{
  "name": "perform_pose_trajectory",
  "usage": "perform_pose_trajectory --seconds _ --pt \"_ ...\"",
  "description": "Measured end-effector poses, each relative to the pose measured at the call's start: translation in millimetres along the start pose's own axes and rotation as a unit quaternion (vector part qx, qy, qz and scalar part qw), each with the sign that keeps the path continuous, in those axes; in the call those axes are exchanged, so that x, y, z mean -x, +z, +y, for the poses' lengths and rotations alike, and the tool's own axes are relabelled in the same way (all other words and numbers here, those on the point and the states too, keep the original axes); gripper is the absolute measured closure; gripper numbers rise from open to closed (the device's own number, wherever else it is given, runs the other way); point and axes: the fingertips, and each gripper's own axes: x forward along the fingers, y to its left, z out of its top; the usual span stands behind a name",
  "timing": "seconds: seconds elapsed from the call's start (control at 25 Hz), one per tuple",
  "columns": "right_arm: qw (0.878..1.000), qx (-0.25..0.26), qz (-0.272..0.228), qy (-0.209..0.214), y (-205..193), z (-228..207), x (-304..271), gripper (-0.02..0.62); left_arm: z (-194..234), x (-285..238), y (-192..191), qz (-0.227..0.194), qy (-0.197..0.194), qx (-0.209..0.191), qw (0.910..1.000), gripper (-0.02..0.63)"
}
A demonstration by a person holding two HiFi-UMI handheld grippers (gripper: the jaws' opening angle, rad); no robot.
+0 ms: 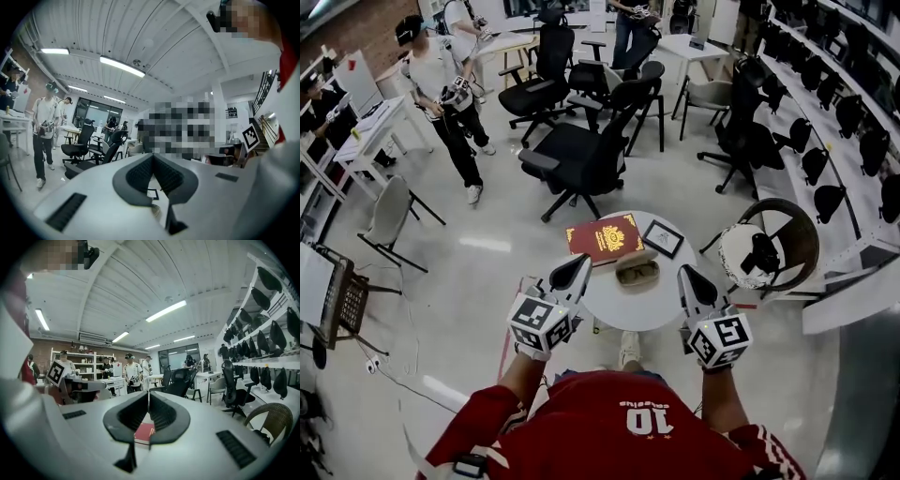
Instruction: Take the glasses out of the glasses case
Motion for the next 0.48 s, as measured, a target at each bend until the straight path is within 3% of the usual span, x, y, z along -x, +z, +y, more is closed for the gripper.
perform_pose_trajectory --seconds 0.2,0.28,0.48 --pt "1.0 0.012 0.013 0.017 -7.3 -3.0 -14.8 0.567 8.2 -11.5 -0.3 0.002 0.004 -0.003 1.0 0.598" --pt "0.999 0.021 0.025 0.027 -12.6 -2.6 -20.7 0.497 9.4 -15.4 -1.6 0.002 0.004 -0.004 1.0 0.598" --pt "0.997 0.05 0.054 0.029 -29.1 -9.6 -31.2 0.491 9.7 -22.0 -11.9 0.008 0.0 -0.005 1.0 0.598"
